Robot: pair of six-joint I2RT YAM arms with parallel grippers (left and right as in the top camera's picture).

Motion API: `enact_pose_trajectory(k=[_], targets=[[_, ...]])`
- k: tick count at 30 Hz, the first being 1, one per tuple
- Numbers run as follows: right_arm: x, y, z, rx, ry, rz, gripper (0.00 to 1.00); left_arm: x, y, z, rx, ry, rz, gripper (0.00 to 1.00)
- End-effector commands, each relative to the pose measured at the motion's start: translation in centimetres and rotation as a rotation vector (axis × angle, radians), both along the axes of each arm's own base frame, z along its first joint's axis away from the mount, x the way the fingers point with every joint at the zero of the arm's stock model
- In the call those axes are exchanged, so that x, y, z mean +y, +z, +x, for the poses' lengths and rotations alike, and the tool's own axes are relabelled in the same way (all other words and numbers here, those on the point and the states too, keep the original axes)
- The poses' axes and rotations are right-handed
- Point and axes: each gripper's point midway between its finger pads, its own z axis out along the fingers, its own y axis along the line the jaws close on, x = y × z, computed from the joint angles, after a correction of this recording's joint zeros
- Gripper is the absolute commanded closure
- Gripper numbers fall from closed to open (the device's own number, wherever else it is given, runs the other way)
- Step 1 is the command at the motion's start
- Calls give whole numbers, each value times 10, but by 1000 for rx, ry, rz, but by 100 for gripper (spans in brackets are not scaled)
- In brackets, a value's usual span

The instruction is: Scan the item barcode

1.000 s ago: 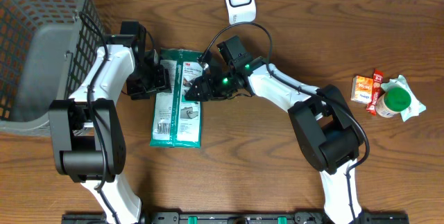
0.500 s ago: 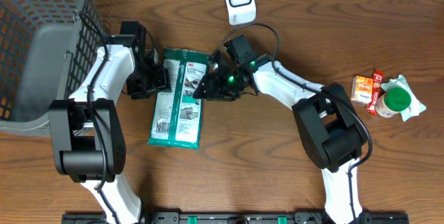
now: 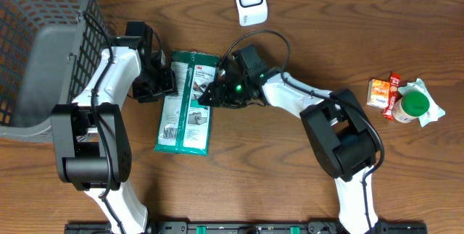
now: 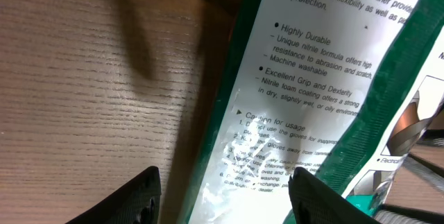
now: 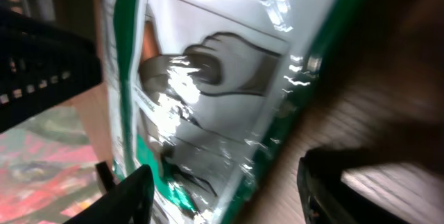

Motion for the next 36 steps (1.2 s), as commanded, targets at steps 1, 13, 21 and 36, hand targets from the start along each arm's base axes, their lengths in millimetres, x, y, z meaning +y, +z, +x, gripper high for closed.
enact_pose_trajectory(k=[1, 13, 21, 36], targets=[[8, -2, -17, 70, 35, 84, 43, 1, -5, -4, 16, -12, 6, 40], [29, 34, -11, -1, 100, 267, 52, 1, -6, -5, 19, -12, 6, 40], [26, 18, -7, -4, 46, 183, 53, 1, -6, -5, 18, -12, 6, 44], [32, 17, -13, -15, 63, 177, 66, 1, -26, -11, 12, -11, 6, 48]])
